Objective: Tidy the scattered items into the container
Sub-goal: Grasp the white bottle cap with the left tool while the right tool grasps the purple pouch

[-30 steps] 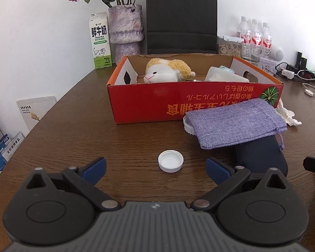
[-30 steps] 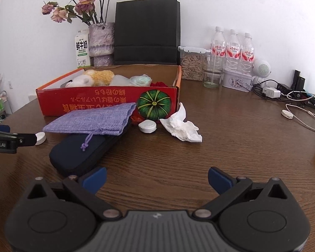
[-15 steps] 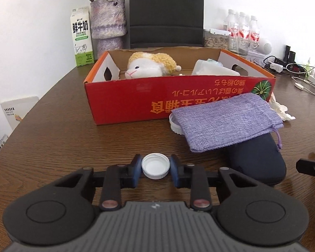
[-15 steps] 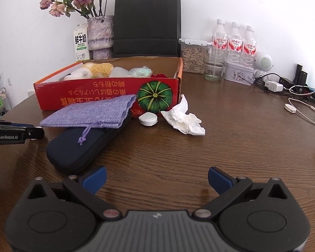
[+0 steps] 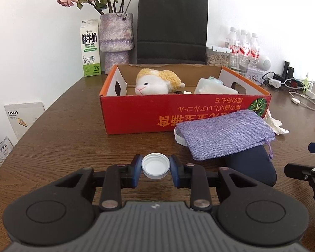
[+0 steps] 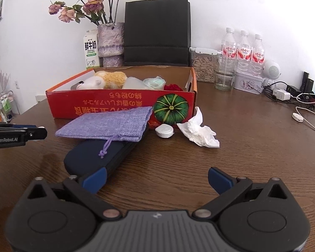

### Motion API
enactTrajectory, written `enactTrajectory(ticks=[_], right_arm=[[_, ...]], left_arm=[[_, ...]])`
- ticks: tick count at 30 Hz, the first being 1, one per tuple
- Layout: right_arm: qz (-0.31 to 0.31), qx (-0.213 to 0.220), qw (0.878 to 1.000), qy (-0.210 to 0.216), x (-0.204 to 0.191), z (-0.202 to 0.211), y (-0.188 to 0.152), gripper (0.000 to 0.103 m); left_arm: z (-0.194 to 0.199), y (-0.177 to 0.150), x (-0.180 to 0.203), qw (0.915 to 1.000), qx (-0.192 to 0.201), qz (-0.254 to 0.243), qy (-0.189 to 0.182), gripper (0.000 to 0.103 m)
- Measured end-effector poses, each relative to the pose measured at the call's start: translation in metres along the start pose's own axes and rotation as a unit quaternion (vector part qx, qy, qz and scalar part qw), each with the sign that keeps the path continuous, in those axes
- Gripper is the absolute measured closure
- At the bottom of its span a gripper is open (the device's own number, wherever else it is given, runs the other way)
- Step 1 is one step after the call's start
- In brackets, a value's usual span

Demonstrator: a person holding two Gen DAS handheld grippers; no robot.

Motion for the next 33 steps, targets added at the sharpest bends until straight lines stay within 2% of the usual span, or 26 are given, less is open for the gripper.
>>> enactTrajectory(ticks=[5,14,21,25,27,28,30,32,33], right_arm=[[0.021,0.003,1.0,0.018,-0.025,-0.006,0.006,0.0],[0.044,0.018,0.999,0.012,-0.055,-0.032,0.042,0.0],[0.044,-0.006,0.999,-0.007,-0.062,-0.07,0.054,0.002],[0.063,-0.005,0.998,-0.016,-0.063,-0.07,0.047,0.025],[0.063,-0.003,0.998,-0.008,-0.063,-0.067,0.047,0.032],[0.063,-0.001,0.998,-0.006,-0.064,-0.066,0.046,0.04],[0.072,0.005,0.997,-0.012,-0.065,-0.062,0.046,0.046],[0.076,0.01,0.997,-0.008,-0.066,-0.058,0.046,0.058],[0.076,0.013,0.997,-0.005,-0.066,-0.056,0.046,0.061]], left_arm=[[0.008,0.002,-0.009,0.9999,0.011,0.012,0.0,0.074],[0.015,-0.001,-0.036,0.9992,0.016,0.035,0.004,0.073],[0.018,-0.001,-0.054,0.9988,0.021,0.045,0.005,0.073],[0.014,-0.004,-0.06,0.9986,0.012,0.051,0.005,0.073],[0.012,-0.006,-0.061,0.9986,0.01,0.052,0.003,0.073],[0.011,-0.006,-0.06,0.9986,0.01,0.052,0.002,0.073],[0.011,-0.006,-0.059,0.9986,0.01,0.052,0.0,0.073],[0.012,-0.006,-0.058,0.9986,0.01,0.052,0.0,0.073],[0.011,-0.006,-0.058,0.9986,0.009,0.052,0.0,0.073]])
Point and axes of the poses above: each gripper's, at about its wrist camera, not at the fingertips, and z roughly against the way its jaws point, x to its right, y to its top, the point moved 8 cm from there along -z, roughly the way its jaws point, and after that the axes turned 2 degrees about -z, right-handed, at the moved point
